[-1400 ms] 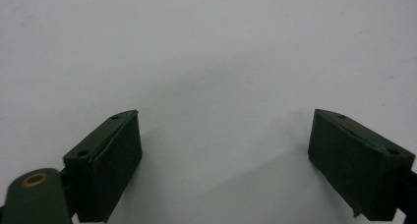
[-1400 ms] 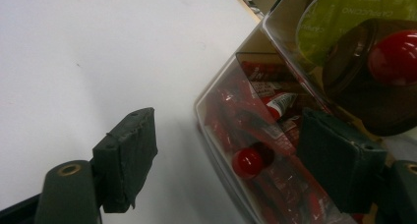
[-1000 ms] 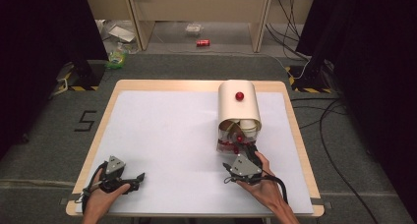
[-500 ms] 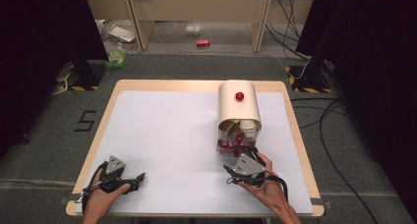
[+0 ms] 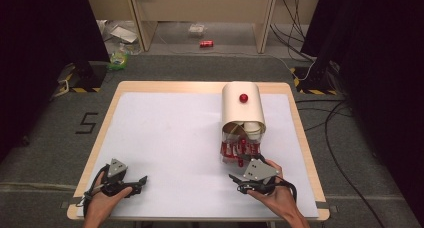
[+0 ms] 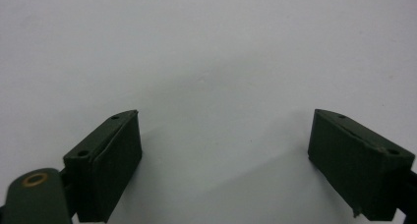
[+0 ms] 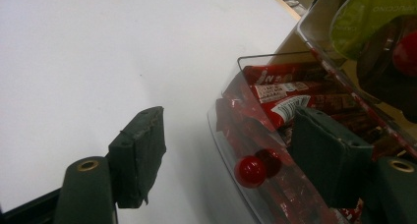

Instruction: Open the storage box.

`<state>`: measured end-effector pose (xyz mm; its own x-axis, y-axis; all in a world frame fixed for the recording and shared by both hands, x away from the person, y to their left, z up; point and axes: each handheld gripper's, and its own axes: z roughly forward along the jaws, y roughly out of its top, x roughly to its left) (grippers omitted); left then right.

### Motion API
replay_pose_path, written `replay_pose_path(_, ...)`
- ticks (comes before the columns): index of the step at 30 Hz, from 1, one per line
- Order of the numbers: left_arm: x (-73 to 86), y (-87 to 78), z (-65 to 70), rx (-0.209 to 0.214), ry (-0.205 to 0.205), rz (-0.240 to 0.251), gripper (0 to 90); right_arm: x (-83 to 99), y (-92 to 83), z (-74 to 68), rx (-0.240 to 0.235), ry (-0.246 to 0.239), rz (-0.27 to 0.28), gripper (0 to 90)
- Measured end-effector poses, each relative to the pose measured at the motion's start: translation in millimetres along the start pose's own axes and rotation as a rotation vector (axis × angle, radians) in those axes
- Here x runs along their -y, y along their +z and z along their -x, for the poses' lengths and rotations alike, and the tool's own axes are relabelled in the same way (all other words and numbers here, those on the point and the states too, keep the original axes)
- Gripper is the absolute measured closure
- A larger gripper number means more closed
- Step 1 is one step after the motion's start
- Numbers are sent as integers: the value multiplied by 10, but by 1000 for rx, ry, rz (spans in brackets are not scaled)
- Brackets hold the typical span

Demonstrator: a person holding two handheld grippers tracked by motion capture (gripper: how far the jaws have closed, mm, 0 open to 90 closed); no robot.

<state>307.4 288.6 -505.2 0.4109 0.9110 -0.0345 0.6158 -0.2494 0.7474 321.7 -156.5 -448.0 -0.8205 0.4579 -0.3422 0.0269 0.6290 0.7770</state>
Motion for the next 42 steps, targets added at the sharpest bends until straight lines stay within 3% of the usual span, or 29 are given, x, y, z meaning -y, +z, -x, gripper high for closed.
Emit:
replay_pose_path(14, 0, 0, 0, 0, -1, 0, 121, 43, -92, -65, -59, 35, -4, 350)
replay_pose_path(42, 0, 0, 0, 0, 0, 1, 121, 164, -189, -231, -160, 42, -47, 383)
